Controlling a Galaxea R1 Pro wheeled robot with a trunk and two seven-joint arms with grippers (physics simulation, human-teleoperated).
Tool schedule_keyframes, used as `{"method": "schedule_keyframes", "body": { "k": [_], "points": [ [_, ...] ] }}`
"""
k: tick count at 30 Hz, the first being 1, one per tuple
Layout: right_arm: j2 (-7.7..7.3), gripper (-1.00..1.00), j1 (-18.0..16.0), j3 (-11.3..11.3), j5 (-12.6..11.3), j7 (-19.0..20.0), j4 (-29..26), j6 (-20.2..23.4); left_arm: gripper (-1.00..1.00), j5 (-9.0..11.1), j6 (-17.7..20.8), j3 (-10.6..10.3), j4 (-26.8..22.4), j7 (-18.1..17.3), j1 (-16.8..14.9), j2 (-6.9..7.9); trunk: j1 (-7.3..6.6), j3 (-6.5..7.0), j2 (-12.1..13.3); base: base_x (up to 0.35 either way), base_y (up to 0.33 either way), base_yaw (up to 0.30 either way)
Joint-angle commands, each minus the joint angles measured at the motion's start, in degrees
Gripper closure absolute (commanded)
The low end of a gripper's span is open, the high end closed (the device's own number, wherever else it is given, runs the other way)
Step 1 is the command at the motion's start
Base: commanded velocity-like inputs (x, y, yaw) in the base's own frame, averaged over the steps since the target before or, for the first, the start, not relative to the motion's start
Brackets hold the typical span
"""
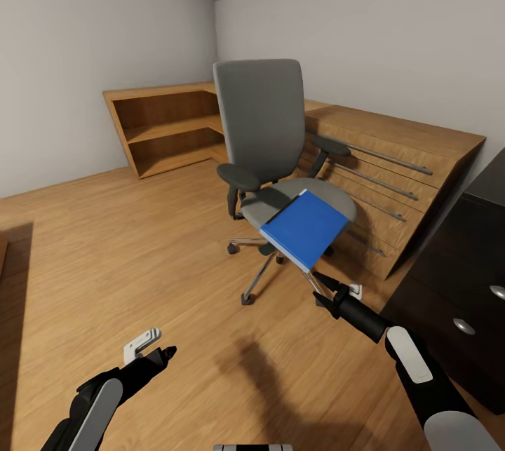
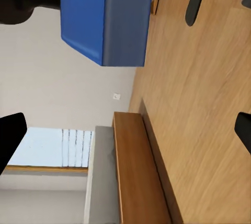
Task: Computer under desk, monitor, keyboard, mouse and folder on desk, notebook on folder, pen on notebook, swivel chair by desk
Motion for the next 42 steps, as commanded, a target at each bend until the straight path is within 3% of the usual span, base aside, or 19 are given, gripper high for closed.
{"method": "schedule_keyframes", "body": {
  "k": [1,8,15,26,42],
  "points": [
    [0.01,-1.0,-0.03,-0.1,-0.16,0.05,0.02,0.38,-1.0,0.59,0.18,-0.01,-0.08,0.49,-0.02,0.01,-0.01,-0.05,-0.02,0.0,0.0,0.0],
    [0.01,-1.0,-0.02,-0.52,-0.21,0.13,-0.02,0.32,-1.0,0.56,0.18,-0.04,-0.11,0.31,-0.02,0.01,-0.01,-0.05,-0.02,0.0,0.0,0.0],
    [0.01,-1.0,-0.02,-0.97,-0.18,0.14,-0.03,0.12,-1.0,0.5,0.16,-0.04,-0.1,0.34,-0.02,0.01,-0.19,1.5,0.07,0.0,0.0,0.0],
    [-0.05,-1.0,-0.02,-1.37,-0.14,0.18,-0.04,-0.14,-1.0,0.54,0.17,-0.04,-0.08,0.4,-0.02,0.01,-0.19,1.5,0.07,0.0,0.0,0.0],
    [0.02,-1.0,-0.01,-5.5,-0.06,0.14,0.07,-0.27,-1.0,0.54,0.13,-0.12,-0.08,0.44,-0.02,0.0,-0.19,1.5,0.07,0.024,-0.001,0.0]
  ]
}}
